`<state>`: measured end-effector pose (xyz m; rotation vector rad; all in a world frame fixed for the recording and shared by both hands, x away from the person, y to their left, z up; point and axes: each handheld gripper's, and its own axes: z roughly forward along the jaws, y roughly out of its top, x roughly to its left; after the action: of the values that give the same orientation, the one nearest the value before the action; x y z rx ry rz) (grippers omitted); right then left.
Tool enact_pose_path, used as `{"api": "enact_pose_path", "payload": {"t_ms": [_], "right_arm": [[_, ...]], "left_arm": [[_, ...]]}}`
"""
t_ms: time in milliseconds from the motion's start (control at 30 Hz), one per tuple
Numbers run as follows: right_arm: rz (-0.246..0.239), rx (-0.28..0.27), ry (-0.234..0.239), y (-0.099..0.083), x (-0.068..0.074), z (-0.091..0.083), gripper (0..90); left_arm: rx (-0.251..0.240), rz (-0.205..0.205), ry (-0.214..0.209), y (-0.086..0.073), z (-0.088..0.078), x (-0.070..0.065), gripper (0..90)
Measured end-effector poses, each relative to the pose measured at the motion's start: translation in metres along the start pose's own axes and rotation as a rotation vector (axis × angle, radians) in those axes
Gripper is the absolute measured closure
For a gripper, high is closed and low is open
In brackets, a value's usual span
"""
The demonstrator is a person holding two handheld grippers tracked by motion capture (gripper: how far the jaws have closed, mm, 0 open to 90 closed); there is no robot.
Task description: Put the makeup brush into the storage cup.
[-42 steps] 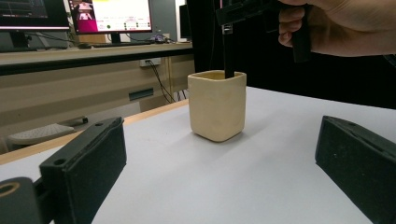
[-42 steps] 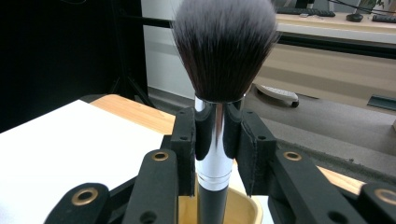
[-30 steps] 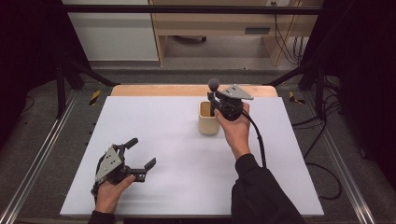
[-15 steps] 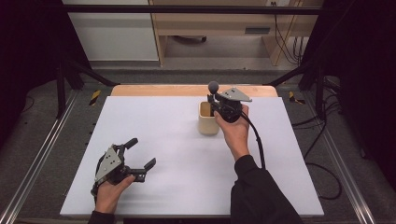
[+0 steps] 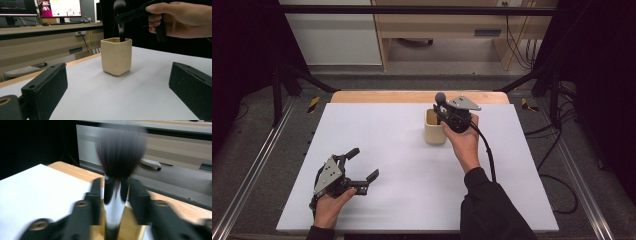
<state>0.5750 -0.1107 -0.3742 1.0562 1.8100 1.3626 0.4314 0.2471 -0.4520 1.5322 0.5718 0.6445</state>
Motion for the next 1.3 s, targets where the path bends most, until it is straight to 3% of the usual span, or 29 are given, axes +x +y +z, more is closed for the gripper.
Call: {"api": "enact_pose_path", "payload": {"t_ms": [300,867,1300], "right_arm": [[0.018,-0.031,0.006,0.012,0.0,-0.019,26.3],[0.036,0.014,0.031,0.01,0.005,-0.016,9.1],[0.037,0.056,0.06,0.01,0.006,-0.023,3.9]], "left_arm": [[0.006,0.002,-0.003,-0.001,0.002,-0.001,1.7],[0.006,-0.002,0.0,-0.001,0.001,0.0,1.7],[0.009,-0.002,0.002,-0.001,0.0,0.0,1.7]]}}
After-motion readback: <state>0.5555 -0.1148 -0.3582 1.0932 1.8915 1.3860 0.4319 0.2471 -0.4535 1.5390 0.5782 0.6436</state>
